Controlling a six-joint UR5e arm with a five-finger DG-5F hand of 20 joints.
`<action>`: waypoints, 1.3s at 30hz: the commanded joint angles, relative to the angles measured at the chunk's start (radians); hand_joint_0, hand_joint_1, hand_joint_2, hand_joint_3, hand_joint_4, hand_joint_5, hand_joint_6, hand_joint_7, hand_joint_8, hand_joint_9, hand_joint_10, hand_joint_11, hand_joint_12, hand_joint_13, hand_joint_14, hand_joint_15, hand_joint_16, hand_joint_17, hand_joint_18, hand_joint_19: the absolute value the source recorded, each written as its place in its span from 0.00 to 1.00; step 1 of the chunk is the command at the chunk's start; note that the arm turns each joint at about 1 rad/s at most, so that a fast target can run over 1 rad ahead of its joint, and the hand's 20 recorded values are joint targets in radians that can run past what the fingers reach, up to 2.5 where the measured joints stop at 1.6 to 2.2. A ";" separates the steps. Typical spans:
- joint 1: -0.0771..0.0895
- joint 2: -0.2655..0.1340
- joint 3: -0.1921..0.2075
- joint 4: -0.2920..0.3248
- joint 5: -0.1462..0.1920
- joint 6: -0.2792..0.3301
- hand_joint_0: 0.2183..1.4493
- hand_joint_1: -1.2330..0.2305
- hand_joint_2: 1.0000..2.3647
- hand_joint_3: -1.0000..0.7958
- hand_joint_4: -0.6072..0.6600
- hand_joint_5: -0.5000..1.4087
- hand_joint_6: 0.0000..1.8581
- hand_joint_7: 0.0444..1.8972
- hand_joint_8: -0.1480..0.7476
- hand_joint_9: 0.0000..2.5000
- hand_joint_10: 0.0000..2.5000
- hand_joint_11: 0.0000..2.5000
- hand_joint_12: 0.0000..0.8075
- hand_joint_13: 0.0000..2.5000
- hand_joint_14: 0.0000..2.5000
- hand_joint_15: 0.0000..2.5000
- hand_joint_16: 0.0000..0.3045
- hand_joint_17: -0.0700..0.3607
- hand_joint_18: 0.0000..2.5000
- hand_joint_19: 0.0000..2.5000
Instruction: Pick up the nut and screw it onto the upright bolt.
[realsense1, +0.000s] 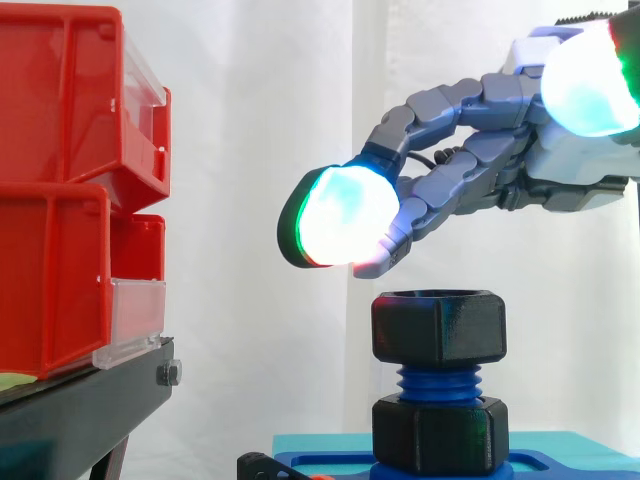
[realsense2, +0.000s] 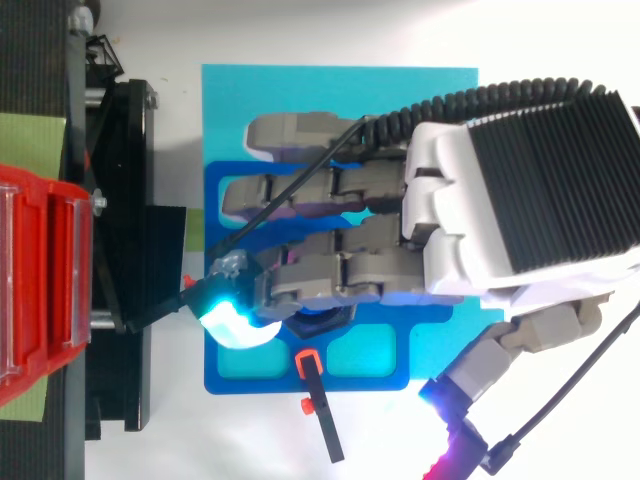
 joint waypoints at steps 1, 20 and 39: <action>0.004 -0.005 0.000 0.019 0.002 0.004 0.21 0.67 0.00 0.28 0.63 0.19 0.27 0.32 0.44 0.24 0.00 0.00 0.44 0.15 0.00 0.00 0.15 0.39 0.06 0.00; 0.000 -0.046 0.000 0.091 0.003 -0.012 0.22 0.66 0.00 0.28 0.64 0.20 0.27 0.35 0.44 0.24 0.00 0.00 0.43 0.17 0.00 0.00 0.14 0.38 0.08 0.00; -0.003 -0.046 -0.002 0.044 0.003 -0.027 0.22 0.66 0.00 0.28 0.66 0.21 0.27 0.41 0.48 0.28 0.00 0.00 0.38 0.22 0.00 0.00 0.10 0.33 0.12 0.00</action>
